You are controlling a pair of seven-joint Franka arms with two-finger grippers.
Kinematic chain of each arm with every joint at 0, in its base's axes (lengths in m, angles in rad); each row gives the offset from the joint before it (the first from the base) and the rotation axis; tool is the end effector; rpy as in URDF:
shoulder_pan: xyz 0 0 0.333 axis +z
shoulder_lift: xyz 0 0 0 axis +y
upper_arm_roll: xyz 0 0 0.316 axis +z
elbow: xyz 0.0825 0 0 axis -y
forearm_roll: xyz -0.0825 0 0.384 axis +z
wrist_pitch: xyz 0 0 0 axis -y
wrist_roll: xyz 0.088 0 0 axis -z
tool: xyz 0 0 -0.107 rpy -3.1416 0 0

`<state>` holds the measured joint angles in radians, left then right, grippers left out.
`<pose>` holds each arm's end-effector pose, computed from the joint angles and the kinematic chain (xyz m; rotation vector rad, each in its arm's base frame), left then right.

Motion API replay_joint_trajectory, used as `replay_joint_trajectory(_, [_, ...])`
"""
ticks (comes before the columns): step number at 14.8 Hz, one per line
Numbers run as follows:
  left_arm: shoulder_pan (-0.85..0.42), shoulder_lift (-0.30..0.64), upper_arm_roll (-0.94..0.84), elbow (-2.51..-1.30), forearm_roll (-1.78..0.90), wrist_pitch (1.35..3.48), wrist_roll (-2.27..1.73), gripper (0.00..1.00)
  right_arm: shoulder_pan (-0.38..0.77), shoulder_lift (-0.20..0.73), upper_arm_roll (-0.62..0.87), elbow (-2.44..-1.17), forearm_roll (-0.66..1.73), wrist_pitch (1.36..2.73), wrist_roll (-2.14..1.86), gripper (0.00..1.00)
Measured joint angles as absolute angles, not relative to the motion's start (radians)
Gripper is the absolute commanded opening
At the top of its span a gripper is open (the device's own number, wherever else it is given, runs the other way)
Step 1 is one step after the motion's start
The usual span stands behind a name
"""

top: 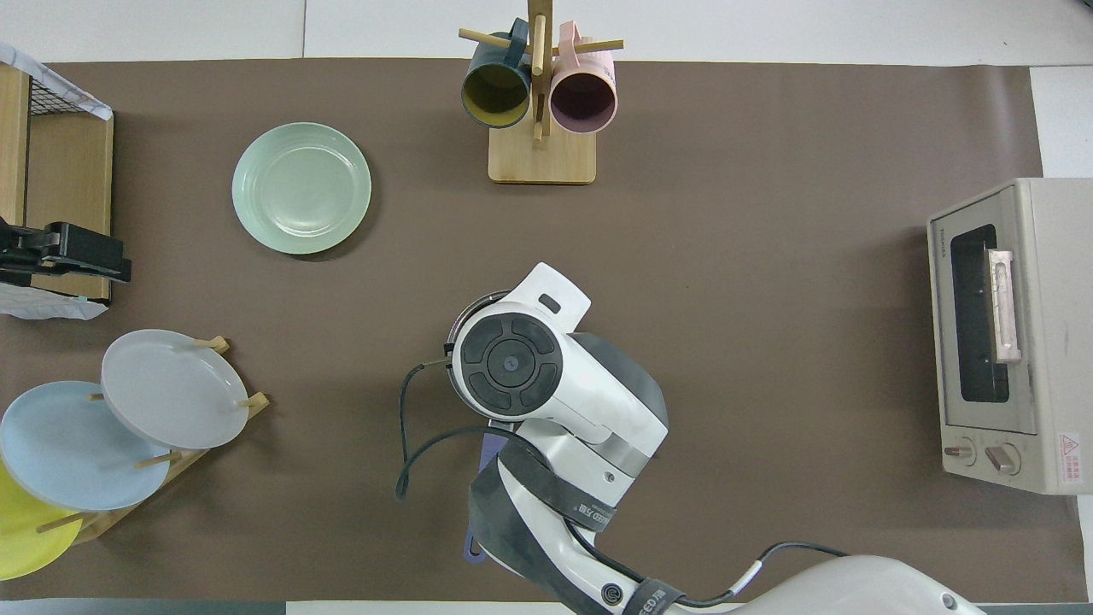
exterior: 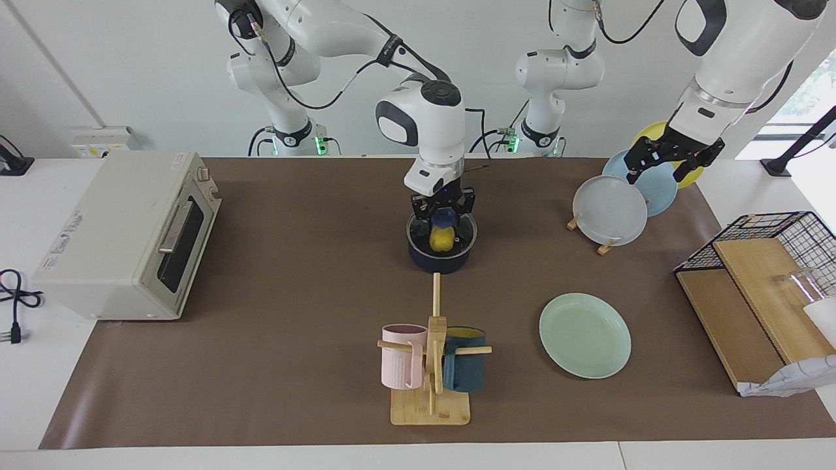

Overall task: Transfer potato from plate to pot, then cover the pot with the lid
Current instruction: 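Lower the glass lid onto the black pot with the right gripper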

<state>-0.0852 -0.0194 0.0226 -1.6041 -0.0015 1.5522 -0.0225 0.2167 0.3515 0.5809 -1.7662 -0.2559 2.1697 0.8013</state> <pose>0.5449 -0.0342 0.6179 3.1400 -0.0630 -0.0511 0.4821 0.4340 0.4028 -3.0721 -0.1383 -0.1594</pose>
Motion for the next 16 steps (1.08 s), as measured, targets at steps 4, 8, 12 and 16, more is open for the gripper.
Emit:
replay_joint_trajectory(4, [-0.060,-0.019,0.003,-1.604,-0.007,1.552,-0.023,1.00,0.218,0.356,0.582,-1.766,-0.259,2.172,0.801,0.00])
replay_joint_trajectory(8, [-0.026,-0.019,-0.038,-1.604,-0.008,1.552,-0.023,1.00,0.219,0.357,0.584,-1.766,-0.274,2.172,0.801,0.58])
replay_joint_trajectory(12, [-0.026,-0.019,-0.045,-1.604,-0.008,1.552,-0.023,1.00,0.218,0.360,0.584,-1.766,-0.279,2.187,0.801,1.00])
replay_joint_trajectory(16, [-0.037,-0.019,-0.041,-1.604,-0.009,1.552,-0.023,1.00,0.214,0.360,0.583,-1.756,-0.282,2.185,0.801,1.00])
